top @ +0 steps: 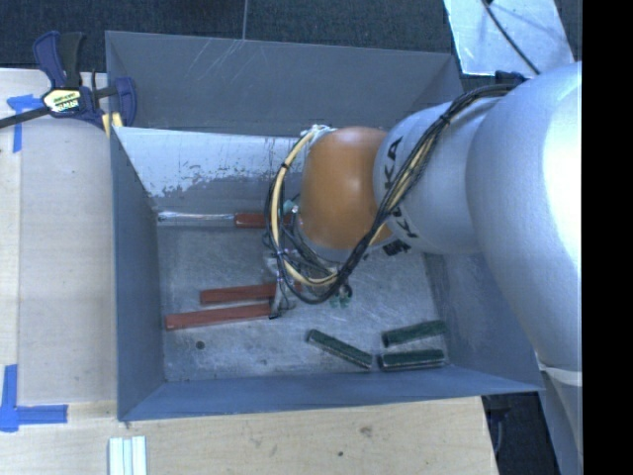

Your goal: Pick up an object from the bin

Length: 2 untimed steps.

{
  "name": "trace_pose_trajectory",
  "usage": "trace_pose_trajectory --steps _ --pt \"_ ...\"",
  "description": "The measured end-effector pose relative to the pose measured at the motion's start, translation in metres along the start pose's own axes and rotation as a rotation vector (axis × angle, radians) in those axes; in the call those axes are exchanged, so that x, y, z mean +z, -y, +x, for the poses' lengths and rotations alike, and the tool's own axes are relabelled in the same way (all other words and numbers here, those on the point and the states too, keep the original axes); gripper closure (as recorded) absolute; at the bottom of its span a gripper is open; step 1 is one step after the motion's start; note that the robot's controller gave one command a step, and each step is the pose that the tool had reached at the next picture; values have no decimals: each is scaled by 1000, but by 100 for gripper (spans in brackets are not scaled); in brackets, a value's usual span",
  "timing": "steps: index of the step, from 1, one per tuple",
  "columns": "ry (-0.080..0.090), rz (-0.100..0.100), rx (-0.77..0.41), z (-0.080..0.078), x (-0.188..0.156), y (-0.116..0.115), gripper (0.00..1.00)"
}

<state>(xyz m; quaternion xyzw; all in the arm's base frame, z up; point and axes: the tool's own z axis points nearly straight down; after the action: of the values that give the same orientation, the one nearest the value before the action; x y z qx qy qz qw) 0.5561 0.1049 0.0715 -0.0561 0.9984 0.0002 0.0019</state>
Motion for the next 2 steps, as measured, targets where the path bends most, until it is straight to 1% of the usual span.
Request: trace_pose_trajectory --steps 1,2 --pt "-1 0 0 0 1 0 0" --pt "2 0 -1 -1 0 0 100"
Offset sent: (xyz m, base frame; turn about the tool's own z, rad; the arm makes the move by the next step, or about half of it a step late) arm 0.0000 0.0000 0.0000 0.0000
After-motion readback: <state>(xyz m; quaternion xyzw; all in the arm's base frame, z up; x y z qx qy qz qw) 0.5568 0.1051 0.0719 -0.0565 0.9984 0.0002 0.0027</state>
